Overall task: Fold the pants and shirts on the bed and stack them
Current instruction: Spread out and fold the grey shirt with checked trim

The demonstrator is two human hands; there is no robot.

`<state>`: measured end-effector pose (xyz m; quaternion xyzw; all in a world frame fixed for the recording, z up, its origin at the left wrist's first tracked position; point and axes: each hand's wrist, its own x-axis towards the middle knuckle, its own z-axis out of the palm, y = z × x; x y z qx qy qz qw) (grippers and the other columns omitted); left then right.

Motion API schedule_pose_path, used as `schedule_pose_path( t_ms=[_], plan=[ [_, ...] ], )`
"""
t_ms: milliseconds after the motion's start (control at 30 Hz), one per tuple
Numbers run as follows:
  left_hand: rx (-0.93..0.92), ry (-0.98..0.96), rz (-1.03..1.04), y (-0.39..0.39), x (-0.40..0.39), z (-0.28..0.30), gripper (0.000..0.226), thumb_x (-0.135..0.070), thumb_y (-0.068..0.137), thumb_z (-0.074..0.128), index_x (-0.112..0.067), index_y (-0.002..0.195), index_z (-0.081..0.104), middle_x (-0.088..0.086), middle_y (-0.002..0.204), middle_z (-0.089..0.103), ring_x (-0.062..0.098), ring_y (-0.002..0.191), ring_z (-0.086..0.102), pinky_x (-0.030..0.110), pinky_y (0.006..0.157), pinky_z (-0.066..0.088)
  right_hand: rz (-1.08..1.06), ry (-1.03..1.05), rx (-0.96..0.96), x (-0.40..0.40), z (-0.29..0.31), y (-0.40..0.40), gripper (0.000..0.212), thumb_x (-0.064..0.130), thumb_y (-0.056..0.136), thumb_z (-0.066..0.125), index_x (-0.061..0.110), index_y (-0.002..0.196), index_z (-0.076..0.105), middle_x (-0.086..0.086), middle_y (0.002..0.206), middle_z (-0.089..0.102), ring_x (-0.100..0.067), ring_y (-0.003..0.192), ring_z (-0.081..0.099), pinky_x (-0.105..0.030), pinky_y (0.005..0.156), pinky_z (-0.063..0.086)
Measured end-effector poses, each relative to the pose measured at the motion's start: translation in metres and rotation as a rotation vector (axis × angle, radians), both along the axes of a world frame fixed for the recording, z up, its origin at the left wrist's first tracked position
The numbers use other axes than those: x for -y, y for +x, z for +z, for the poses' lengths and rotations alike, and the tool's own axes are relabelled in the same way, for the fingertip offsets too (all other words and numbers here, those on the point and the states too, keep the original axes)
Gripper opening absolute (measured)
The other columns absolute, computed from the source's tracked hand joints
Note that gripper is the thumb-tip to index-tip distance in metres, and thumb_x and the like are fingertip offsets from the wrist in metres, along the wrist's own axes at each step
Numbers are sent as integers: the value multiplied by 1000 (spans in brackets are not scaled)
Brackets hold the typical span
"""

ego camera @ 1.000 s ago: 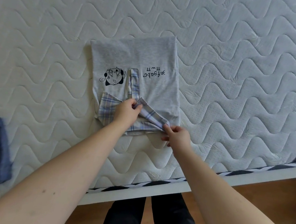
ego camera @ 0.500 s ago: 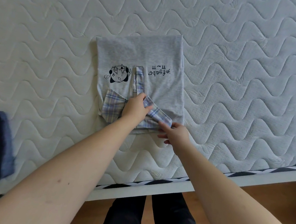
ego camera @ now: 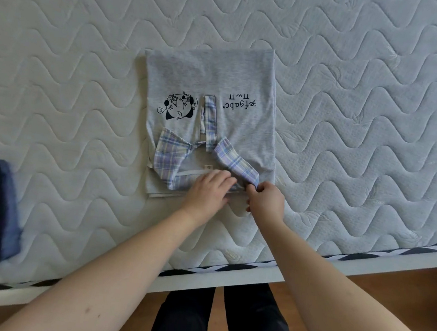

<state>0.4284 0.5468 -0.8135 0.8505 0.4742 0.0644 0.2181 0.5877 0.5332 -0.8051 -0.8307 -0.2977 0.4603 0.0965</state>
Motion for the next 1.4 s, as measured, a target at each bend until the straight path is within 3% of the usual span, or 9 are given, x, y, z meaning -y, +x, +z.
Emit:
schedule_pose_path(
  t_ms=[133, 300, 500, 667, 833, 1067, 1200, 1300, 1400],
  plan=[
    [-254, -19, -179, -3, 17, -15, 61, -33, 89, 58, -16, 146, 43, -1, 152, 42, 18, 140, 38, 36, 116, 30, 34, 7, 111, 3, -3, 0, 35, 32, 90, 53, 16, 61, 42, 0, 61, 53, -19, 57, 50, -28, 50, 31],
    [-267, 41, -107, -16, 27, -13, 66, -42, 82, 66, -19, 142, 50, -3, 148, 46, 14, 136, 45, 40, 108, 42, 19, -33, 134, 6, -3, 5, 33, 33, 90, 48, 14, 64, 47, -4, 66, 57, -20, 59, 52, -28, 51, 36],
    [-182, -17, 39, -20, 33, -3, 57, -25, 85, 69, -9, 138, 54, 7, 145, 50, 23, 134, 47, 46, 111, 38, 391, 159, 320, 10, 6, 2, 23, 37, 92, 59, 16, 88, 51, -1, 76, 59, -23, 68, 55, -31, 53, 34],
    [13, 23, 152, -30, 21, 8, 34, -15, 87, 61, -7, 120, 65, 11, 126, 63, 30, 114, 60, 43, 98, 46, 612, 617, 418, 5, 12, -16, 47, 27, 86, 71, 11, 128, 58, -8, 119, 61, -27, 110, 55, -38, 92, 41],
    [58, 136, 522, -64, 7, 17, 33, -9, 87, 63, -2, 119, 62, 16, 121, 60, 35, 111, 58, 45, 95, 47, 966, 411, 267, -11, 2, -38, 62, 42, 101, 45, 16, 155, 27, -1, 161, 24, -22, 151, 15, -40, 121, 7],
    [172, -337, 1000, -114, -29, 8, 35, -25, 89, 68, -6, 119, 62, 13, 109, 67, 32, 102, 62, 44, 91, 48, 858, 537, 335, -40, 9, -59, 35, 28, 100, 50, 15, 131, 57, -3, 133, 56, -28, 127, 46, -41, 105, 31],
    [146, -448, 963, -123, -44, 3, 30, -31, 87, 72, -9, 107, 69, 9, 97, 63, 29, 90, 62, 36, 83, 48, 899, 504, 264, -72, 12, -78, 36, 27, 101, 48, 18, 136, 54, 0, 135, 53, -27, 124, 45, -39, 99, 31],
    [221, -451, 874, -123, -50, 8, 15, -28, 89, 69, -14, 92, 67, -6, 71, 50, 15, 65, 49, 18, 57, 33, 935, 464, 189, -98, 13, -91, 46, 31, 99, 54, 19, 142, 47, -1, 142, 47, -26, 127, 44, -40, 103, 32],
    [346, -526, 805, -120, -50, 11, 12, -22, 95, 62, -16, 87, 56, -12, 63, 48, -1, 53, 41, 11, 51, 30, 937, 269, 8, -120, 12, -96, 43, 43, 93, 61, 19, 129, 58, -3, 120, 61, -23, 104, 59, -37, 88, 48]
  ],
)
